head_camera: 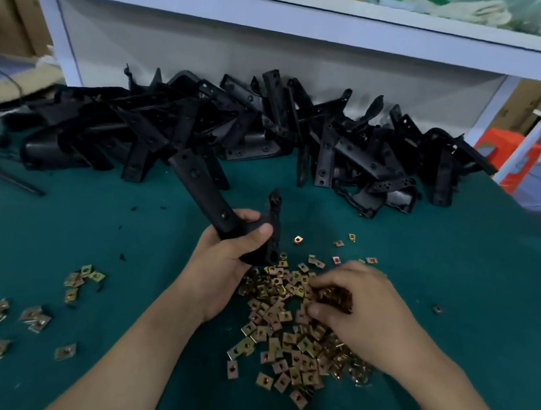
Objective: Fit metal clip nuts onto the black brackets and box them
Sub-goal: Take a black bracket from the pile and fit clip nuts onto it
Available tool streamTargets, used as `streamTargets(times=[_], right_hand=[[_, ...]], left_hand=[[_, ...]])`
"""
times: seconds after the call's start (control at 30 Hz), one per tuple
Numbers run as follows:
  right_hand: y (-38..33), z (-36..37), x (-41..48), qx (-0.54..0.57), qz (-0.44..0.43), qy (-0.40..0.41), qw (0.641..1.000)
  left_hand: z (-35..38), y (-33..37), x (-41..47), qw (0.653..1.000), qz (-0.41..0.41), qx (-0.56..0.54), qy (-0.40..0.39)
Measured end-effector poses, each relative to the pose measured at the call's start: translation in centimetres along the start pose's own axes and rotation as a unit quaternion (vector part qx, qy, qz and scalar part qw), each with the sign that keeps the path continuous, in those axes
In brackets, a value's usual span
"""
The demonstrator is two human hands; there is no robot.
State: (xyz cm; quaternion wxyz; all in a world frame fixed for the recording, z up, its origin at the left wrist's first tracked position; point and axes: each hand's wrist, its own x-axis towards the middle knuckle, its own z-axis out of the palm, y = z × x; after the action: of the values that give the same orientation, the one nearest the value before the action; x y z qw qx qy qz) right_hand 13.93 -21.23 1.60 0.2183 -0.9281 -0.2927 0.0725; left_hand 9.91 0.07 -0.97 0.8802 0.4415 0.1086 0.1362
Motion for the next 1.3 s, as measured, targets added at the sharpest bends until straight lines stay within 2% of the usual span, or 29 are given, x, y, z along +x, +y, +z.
streamTargets(times=[0.17,0.3,0.43,0.6,0.83,0.93,1.03,1.13,1.3], right_hand=[[-0.9,-1.5,2.9,0.0,0.007,-0.107,0.994],[-0.5,-1.2,3.0,0.02,-0.03,-0.071,0.997],[-0.1,-0.5,2.5,-0.008,-0.086,-0.109,0.99],[-0.3,0.2,2.5,0.007,-0.119,-0.068,0.991],[-0.6,0.1,2.4,0.122,-0.119,0.042,0.984],[-1.1,0.4,2.2,0.194,-0.119,0.059,0.972],[-1.9,0.4,2.2,0.311,-0.109,0.067,0.942],[-2.6,0.2,2.1,0.453,-0.08,0.091,0.883],[-3.1,0.2,2.1,0.586,-0.02,0.078,0.806]], left_hand=[[-0.1,0.3,0.0,1.0,-0.018,0.011,0.001],[-0.3,0.5,0.0,0.999,-0.033,-0.012,-0.01],[-0.1,0.7,-0.1,0.998,-0.042,-0.028,-0.028],[0.0,0.7,-0.2,0.998,-0.048,-0.026,-0.036],[0.3,1.1,-0.6,0.995,-0.062,-0.05,-0.067],[0.4,1.4,-0.7,0.994,-0.061,-0.06,-0.069],[0.5,1.5,-0.9,0.994,-0.064,-0.056,-0.072],[0.6,1.6,-1.1,0.992,-0.073,-0.039,-0.096],[0.6,1.4,-1.5,0.987,-0.078,0.005,-0.137]])
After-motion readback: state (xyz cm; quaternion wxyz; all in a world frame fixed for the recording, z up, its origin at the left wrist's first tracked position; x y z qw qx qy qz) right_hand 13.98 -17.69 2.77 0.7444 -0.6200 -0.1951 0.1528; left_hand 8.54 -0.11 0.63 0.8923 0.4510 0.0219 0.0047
